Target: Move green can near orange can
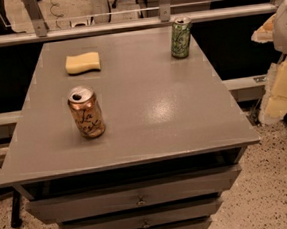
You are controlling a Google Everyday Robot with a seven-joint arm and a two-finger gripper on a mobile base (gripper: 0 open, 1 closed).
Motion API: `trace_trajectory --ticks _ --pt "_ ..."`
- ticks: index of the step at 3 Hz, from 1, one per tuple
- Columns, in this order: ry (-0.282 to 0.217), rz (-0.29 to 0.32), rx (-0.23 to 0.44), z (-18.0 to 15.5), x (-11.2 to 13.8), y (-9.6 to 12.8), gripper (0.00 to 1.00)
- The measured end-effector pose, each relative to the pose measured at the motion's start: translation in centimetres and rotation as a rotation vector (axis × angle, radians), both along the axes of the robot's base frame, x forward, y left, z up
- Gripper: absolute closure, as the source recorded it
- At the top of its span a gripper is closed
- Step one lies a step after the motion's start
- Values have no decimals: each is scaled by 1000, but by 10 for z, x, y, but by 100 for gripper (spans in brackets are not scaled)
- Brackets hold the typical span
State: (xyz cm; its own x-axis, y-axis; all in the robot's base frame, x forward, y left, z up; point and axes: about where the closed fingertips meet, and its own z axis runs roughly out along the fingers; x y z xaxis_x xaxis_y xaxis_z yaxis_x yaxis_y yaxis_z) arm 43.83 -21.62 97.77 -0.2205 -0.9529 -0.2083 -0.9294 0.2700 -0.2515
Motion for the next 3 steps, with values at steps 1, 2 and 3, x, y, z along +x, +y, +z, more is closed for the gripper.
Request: trace_trajectory --ticks 1,2,3 --pt "0 0 0 0 0 0 0" --pt "-30 -13 41 -4 13 1 0" --pt "-98 -31 134 -15 46 2 0"
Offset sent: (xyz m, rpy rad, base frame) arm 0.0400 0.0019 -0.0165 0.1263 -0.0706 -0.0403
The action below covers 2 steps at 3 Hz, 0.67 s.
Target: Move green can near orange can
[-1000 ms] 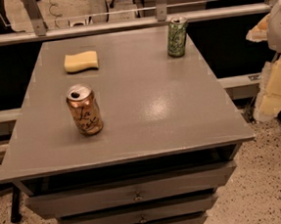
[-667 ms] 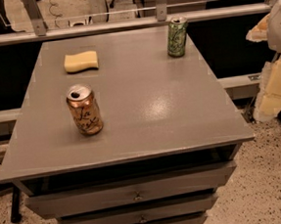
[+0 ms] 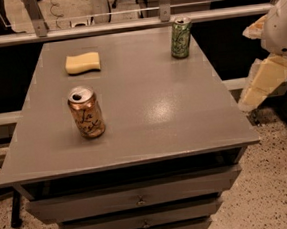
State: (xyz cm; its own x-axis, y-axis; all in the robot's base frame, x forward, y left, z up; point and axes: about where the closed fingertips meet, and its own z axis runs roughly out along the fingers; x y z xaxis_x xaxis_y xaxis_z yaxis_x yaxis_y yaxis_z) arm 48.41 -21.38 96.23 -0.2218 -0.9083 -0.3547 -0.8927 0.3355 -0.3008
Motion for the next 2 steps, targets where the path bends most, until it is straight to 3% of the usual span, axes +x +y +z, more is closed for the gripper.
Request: trace_trajectory --ticks 2 --pt "-164 -60 311 -21 105 11 0"
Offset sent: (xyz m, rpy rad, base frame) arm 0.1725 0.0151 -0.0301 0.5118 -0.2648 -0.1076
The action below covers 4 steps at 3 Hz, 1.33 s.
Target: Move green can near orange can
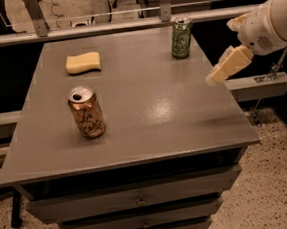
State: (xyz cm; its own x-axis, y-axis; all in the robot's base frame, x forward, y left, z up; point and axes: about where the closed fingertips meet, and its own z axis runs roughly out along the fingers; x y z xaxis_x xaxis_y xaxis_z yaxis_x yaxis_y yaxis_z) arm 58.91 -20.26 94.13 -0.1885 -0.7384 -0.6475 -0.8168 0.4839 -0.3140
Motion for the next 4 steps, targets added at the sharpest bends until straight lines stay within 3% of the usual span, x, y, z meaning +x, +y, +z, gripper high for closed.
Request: trace_trajectory --ticks 1,2,3,4 --pt "-40 -60 149 -11 55 5 0" --pt "-40 -60 149 -11 55 5 0" --pt "-51 -98 226 -17 70 12 0" --pt "-70 -151 358 -31 102 22 0"
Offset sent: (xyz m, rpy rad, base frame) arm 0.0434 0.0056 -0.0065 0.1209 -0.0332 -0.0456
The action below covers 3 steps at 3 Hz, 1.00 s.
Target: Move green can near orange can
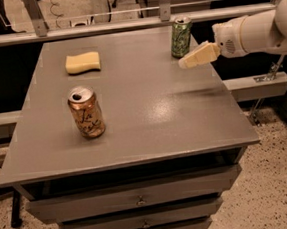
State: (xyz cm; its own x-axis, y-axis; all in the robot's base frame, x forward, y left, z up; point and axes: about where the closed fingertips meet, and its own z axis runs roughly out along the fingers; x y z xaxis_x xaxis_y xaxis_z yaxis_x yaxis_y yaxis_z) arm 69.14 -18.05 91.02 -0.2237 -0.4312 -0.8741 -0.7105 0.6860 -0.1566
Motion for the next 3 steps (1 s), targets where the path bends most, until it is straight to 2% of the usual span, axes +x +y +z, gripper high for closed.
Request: trace_trajectory --ticks 1,2,3 --pt "-48 -25 101 -12 40 9 0" --pt "-103 -54 171 -23 85 7 0" --pt "-159 -62 212 -28 127 8 0"
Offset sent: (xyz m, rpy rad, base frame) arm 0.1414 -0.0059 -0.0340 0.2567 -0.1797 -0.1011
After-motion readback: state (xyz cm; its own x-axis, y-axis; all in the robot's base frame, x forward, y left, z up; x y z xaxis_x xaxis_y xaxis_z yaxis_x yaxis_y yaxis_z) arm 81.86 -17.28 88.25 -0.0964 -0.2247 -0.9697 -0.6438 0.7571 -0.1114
